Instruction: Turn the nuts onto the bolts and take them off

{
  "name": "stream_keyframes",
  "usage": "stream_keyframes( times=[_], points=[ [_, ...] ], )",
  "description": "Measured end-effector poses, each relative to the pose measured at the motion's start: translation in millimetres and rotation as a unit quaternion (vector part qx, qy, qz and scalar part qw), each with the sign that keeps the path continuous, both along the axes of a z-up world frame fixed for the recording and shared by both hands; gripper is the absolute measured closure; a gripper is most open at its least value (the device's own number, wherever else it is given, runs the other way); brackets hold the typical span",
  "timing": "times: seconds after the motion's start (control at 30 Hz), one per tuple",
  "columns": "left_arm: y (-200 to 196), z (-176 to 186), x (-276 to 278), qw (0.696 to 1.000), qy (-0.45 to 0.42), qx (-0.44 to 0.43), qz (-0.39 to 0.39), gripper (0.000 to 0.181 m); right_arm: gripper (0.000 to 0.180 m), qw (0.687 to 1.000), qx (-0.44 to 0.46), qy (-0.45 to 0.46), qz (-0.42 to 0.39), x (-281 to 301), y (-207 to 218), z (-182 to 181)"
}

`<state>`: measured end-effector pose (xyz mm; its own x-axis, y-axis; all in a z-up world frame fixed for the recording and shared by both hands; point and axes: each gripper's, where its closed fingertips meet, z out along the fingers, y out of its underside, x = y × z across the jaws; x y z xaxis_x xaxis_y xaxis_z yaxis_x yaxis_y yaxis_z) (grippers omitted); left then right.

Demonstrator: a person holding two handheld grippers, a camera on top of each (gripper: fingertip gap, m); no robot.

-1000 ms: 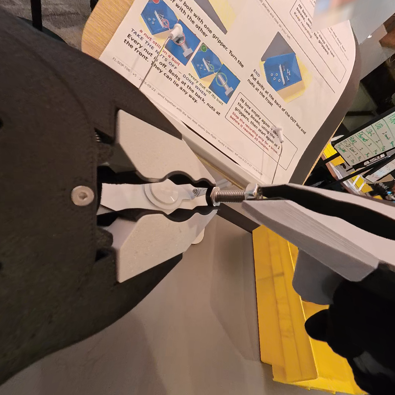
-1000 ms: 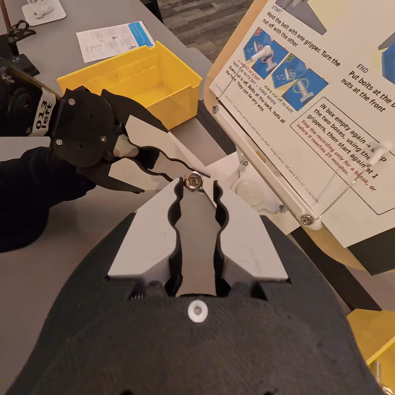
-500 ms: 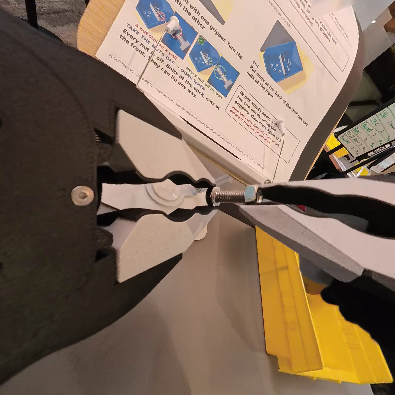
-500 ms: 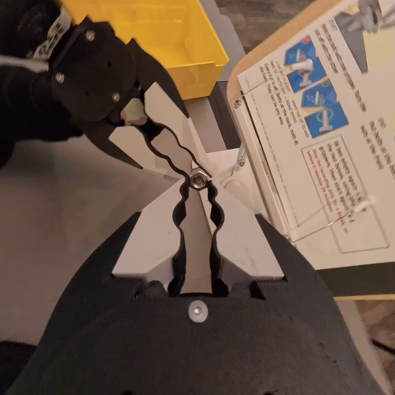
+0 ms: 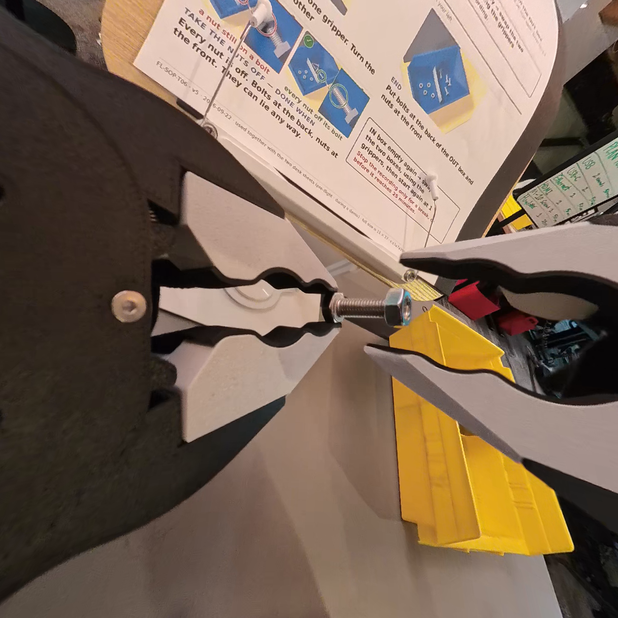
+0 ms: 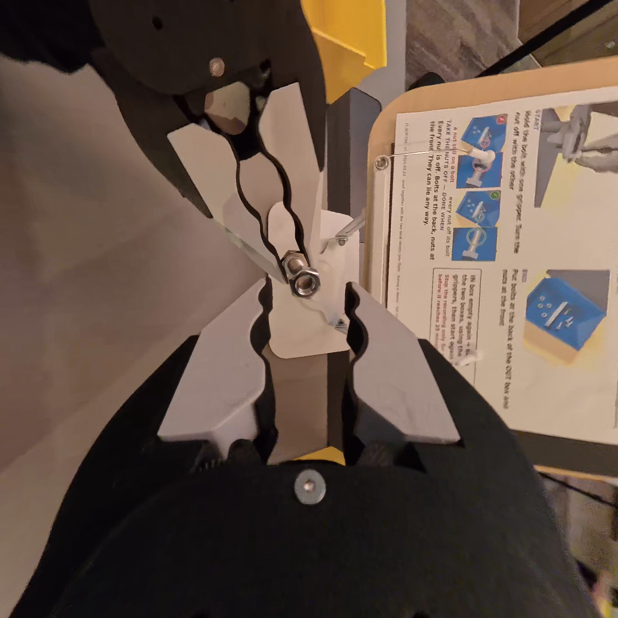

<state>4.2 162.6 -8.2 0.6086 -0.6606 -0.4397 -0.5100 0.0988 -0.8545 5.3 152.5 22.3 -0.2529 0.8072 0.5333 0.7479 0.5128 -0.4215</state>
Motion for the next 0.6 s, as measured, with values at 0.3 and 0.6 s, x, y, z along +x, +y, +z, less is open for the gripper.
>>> stream_keyframes(
  times=[0.3, 0.6],
  points=[
    [5.2, 0.6, -1.9, 0.999, 0.01, 0.015, 0.026, 0.166, 0.147, 0.922, -0.288, 0.189, -0.179, 3.9, -0.3, 10.5],
    [5.5, 0.2, -0.2, 0.999, 0.016, 0.018, 0.029, 0.166, 0.164, 0.903, -0.316, 0.216, -0.195, -1.9, -1.9, 1.8]
  ],
)
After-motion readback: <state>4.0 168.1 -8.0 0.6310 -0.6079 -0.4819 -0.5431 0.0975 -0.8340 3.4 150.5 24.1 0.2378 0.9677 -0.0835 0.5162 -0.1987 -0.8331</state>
